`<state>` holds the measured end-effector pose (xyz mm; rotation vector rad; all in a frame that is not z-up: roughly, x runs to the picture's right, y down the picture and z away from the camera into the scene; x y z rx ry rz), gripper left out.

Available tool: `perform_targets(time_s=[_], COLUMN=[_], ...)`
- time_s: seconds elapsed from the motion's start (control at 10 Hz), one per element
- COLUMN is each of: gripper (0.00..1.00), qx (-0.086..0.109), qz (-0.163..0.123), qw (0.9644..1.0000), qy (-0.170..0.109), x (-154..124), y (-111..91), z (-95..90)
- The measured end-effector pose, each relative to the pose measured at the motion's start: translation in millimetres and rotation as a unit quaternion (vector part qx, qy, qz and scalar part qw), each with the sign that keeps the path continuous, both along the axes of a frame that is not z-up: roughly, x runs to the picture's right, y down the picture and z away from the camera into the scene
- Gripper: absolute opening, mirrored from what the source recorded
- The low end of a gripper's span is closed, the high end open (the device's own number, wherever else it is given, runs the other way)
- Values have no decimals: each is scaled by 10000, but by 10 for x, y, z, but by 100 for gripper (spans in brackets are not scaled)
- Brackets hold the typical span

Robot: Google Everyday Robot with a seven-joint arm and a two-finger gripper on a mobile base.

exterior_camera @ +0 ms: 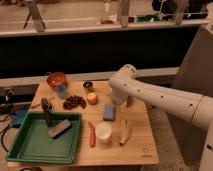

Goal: Place sponge in red bowl

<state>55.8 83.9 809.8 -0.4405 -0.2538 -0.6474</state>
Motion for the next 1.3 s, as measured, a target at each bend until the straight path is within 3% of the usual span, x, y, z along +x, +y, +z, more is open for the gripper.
perform_targets(time_s=[1.3], gripper=[80], qx=[-456], qz=[-174], qw=[9980], qy=[-398], x=[-112], y=[371], z=[492])
